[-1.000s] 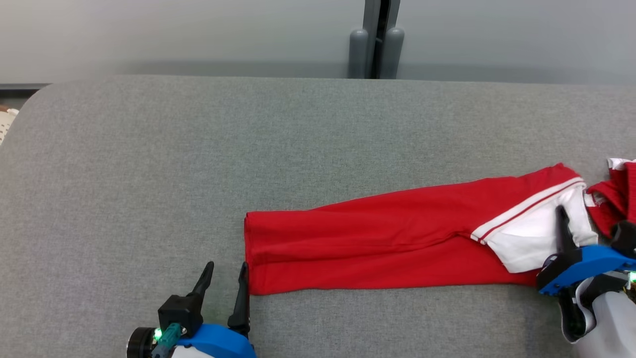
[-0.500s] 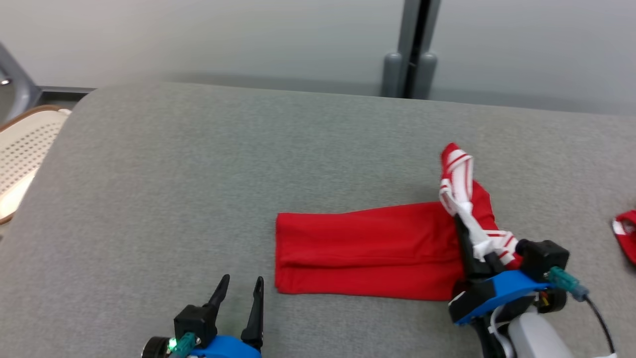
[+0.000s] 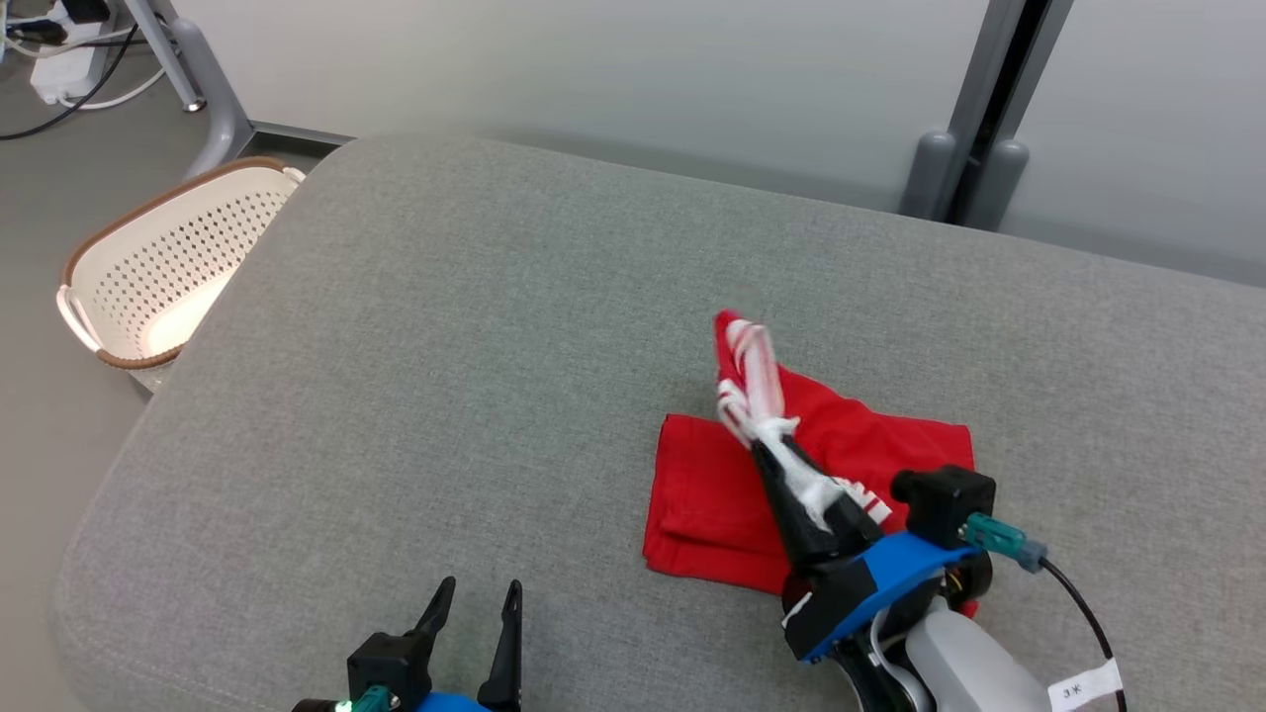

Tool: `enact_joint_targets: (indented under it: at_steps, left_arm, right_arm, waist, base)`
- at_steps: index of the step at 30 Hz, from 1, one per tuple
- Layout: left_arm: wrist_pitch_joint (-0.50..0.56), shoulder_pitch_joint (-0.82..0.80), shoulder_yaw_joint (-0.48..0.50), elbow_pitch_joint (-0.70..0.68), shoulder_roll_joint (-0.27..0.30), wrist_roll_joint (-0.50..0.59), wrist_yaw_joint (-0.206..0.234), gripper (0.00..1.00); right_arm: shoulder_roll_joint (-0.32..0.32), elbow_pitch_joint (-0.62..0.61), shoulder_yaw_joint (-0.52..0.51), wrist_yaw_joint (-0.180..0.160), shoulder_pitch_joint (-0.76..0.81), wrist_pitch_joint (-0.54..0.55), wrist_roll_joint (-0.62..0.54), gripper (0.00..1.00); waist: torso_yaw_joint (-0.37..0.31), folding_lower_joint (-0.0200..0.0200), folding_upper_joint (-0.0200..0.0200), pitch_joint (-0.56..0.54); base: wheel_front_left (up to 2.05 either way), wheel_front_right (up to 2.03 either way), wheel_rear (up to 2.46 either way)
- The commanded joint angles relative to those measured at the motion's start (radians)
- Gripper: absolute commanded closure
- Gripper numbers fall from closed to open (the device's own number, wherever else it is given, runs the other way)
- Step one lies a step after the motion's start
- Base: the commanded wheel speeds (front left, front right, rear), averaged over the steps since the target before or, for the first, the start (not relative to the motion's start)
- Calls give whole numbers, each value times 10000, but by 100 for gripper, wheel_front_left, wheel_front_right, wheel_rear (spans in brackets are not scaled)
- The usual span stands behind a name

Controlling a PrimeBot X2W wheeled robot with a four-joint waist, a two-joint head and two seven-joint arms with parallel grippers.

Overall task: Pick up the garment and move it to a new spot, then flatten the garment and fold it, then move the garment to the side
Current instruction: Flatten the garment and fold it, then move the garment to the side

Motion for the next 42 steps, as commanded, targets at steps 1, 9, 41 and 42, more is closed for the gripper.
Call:
enact_joint_targets:
  at_steps: [1,9,41,42]
  left_arm:
    - [3,38,43,2,-9,-2,58,0]
    - [3,-89,665,-315,-9,145,120,0]
    - [3,646,1137,-1053,-5,580,261,0]
    - [3,591,1109,-1044,-5,580,250,0]
  right_arm:
    - [-31,-41,-14,0,-122,-27,39,0]
    - [-28,-457,-1972,0,607,-26,-1640,0]
    - [-19,-145,-3584,0,2640,-28,-3682,0]
    - [-21,-59,-3488,0,2436,-28,-3694,0]
  waist:
    - [-27,0,0,-20]
    - [-1589,0,0,-407]
    - [-2938,0,0,-848]
    - [-2835,0,0,-770]
  base:
    - [0,0,0]
    - [0,0,0]
    - [0,0,0]
    - [0,0,0]
